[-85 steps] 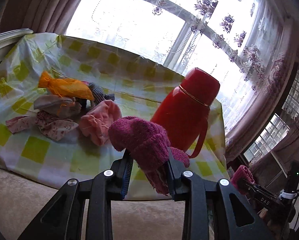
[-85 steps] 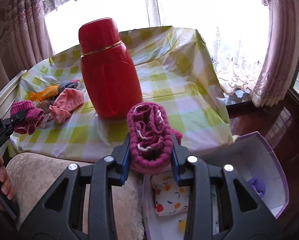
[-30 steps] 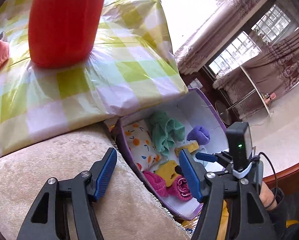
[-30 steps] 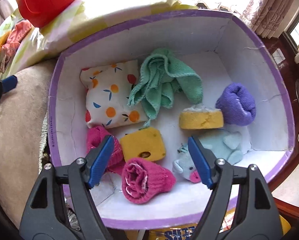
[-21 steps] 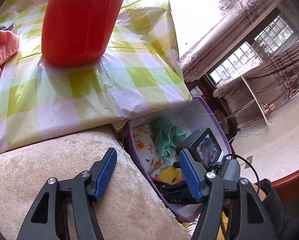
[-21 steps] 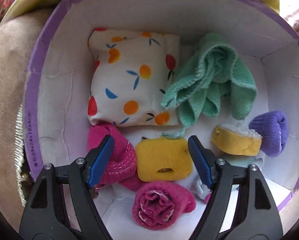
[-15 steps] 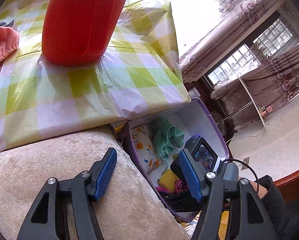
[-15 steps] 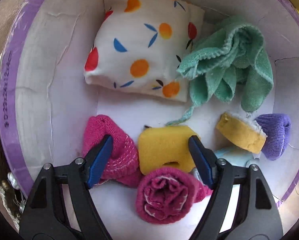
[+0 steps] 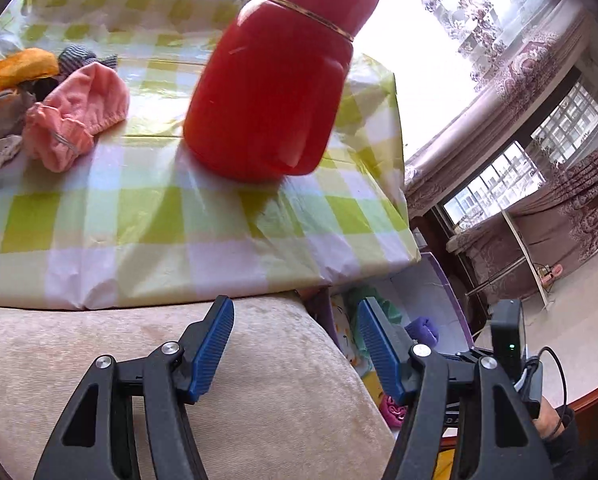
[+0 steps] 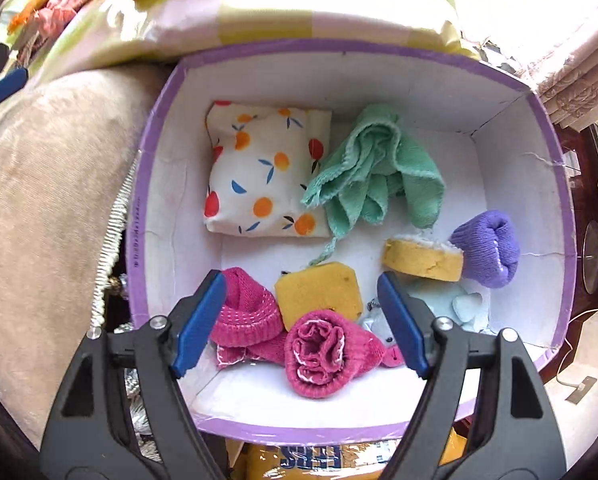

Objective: Organize soft objects
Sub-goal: 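Move both open tools back over the remaining items on the table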

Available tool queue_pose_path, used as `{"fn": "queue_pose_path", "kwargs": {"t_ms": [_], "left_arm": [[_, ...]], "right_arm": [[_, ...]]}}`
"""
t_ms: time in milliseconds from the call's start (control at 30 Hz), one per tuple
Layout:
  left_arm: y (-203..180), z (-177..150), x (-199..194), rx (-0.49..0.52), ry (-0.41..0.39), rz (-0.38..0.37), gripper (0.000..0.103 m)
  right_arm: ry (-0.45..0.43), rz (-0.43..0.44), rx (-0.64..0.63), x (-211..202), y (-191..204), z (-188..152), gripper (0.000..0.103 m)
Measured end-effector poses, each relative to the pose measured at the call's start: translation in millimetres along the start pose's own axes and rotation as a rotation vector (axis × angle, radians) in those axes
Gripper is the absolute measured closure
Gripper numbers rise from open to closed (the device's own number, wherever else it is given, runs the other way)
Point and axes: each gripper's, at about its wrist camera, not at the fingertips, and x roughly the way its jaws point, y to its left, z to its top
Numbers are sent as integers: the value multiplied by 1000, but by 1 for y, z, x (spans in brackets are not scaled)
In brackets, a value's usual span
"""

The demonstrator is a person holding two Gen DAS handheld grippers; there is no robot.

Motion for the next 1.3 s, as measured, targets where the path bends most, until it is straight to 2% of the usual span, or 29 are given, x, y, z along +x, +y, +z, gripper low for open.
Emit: {"fn": "queue_pose_path", "kwargs": {"t_ms": [200,400,600,833,967,1300], "left_arm": [[45,4,-33,-90,-98,77,37],[88,7,-63,-176,-182,151,38],[130,9,-86,-286,-243,173,38],[167,15,-101,-370,-295,203,38],[180,21,-107,-402,-325,200,38],[206,36,-103,-475,-355,134,39]], "right_arm": [[-158,56,-4,-40,17,8,23],[-259,134,-74,-42,83,38,23],[-311,217,-159,-42,142,56,23],[-355,249,-225,-39,195,88,23],[-379,268,-236,-42,214,107,23],[-419,287,-271,-44,255,153,23]]}}
